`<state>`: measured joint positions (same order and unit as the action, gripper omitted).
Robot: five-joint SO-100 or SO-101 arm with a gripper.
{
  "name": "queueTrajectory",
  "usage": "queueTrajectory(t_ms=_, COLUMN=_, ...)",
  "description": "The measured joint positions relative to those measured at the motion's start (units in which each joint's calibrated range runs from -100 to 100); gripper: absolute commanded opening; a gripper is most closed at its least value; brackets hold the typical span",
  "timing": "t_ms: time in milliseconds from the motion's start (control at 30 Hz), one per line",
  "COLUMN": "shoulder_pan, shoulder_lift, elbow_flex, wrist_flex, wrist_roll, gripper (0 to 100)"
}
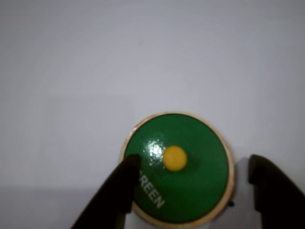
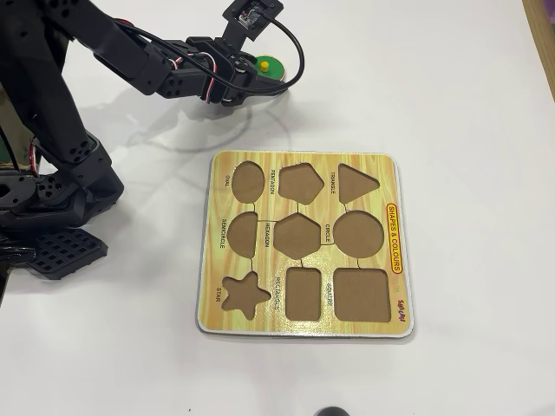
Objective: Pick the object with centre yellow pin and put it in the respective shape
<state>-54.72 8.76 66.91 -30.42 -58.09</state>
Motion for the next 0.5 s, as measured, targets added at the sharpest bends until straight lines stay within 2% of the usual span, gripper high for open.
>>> queueTrajectory(t_ms=400, shoulder_pan=-1.68, shoulder_lift=0.26, elbow_flex=-0.09, wrist_flex=-0.09, wrist_roll=0.00, gripper=26)
queueTrajectory(t_ms=500, shoulder_pan=-1.68, shoulder_lift=0.26, elbow_flex=-0.09, wrist_flex=-0.09, wrist_roll=1.46, gripper=26)
